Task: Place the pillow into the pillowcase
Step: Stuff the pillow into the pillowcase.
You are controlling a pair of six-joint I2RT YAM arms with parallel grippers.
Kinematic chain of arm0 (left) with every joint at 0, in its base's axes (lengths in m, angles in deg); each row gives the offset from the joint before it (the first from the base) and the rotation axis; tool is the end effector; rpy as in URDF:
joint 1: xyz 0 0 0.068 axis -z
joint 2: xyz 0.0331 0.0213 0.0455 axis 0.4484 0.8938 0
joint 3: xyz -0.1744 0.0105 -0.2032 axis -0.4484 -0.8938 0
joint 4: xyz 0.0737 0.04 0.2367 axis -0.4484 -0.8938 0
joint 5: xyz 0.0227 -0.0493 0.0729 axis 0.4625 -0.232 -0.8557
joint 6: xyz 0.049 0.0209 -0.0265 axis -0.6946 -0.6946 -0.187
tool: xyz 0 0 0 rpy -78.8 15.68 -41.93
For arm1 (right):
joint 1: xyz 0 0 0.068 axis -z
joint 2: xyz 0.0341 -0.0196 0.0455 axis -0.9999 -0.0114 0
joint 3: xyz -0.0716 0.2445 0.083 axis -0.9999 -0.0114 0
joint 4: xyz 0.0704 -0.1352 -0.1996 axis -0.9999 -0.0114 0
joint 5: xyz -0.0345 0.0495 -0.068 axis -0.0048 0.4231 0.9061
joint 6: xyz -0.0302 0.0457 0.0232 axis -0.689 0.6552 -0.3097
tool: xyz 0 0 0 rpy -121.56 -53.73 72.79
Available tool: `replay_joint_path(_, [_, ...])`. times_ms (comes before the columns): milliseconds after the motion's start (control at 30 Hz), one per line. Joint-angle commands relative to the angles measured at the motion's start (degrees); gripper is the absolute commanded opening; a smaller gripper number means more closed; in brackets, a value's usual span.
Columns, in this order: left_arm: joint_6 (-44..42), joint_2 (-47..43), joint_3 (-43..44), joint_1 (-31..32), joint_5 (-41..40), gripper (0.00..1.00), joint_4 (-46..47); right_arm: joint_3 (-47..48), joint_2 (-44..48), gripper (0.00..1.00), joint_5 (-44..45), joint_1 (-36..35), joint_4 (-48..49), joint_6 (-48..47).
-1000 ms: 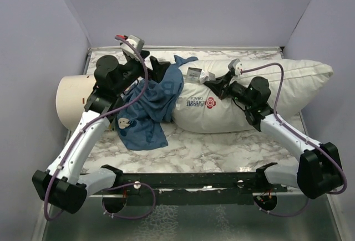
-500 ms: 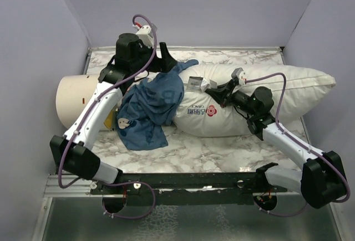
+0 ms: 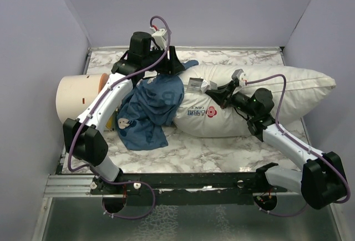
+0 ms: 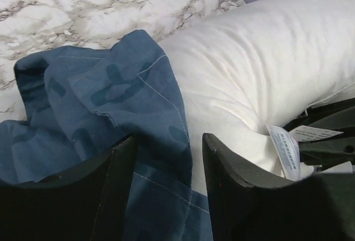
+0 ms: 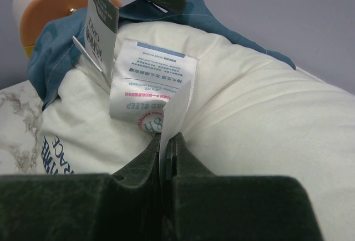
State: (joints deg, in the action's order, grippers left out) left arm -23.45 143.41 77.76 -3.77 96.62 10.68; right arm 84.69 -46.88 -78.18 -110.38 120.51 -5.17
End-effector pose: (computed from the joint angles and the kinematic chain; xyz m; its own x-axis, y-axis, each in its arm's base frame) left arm 0.3295 -0.1611 0.3808 -0.6130 -0.0880 -0.7852 0.5530 0.6619 -0.5060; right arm 0.2263 0.1139 0.2814 -0.0787 0.1096 -0.9909 -0.8286 0.5455 0.1262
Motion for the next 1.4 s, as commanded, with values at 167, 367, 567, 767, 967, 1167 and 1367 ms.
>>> replay_joint_path(167, [1.18,1.83,3.85,0.68,7.69,0.09,3.76,-1.41,-2.21,0.01,-0.97,0.03,-8.56,0.30])
replay_joint_path(367, [0.40,2.74,7.73,1.22,8.48,0.00,4.50,0.14,-1.82,0.01,-0.46,0.06,-10.01,-0.02])
replay_joint_path(567, [2.37,-2.33,6.06,1.21,8.36,0.00,12.44,2.22,-0.84,0.01,2.35,0.04,-12.16,-0.18])
replay_joint_path(767, [6.70,-6.06,5.67,3.18,12.26,0.00,19.02,10.93,-1.95,0.01,13.00,0.03,-15.15,1.44])
replay_joint_path(967, [8.98,-7.20,5.08,7.97,12.04,0.00,24.27,25.86,-9.18,0.01,12.08,0.03,-14.89,2.62])
replay_joint_path(1167, [5.59,-6.61,-0.47,8.28,7.52,0.00,26.18,29.18,-14.63,0.01,3.83,-1.37,-6.84,7.99])
replay_joint_path(1367, [4.91,-2.64,-0.33,7.21,3.20,0.00,28.91,17.54,-17.64,0.01,-1.73,-3.82,7.79,14.59])
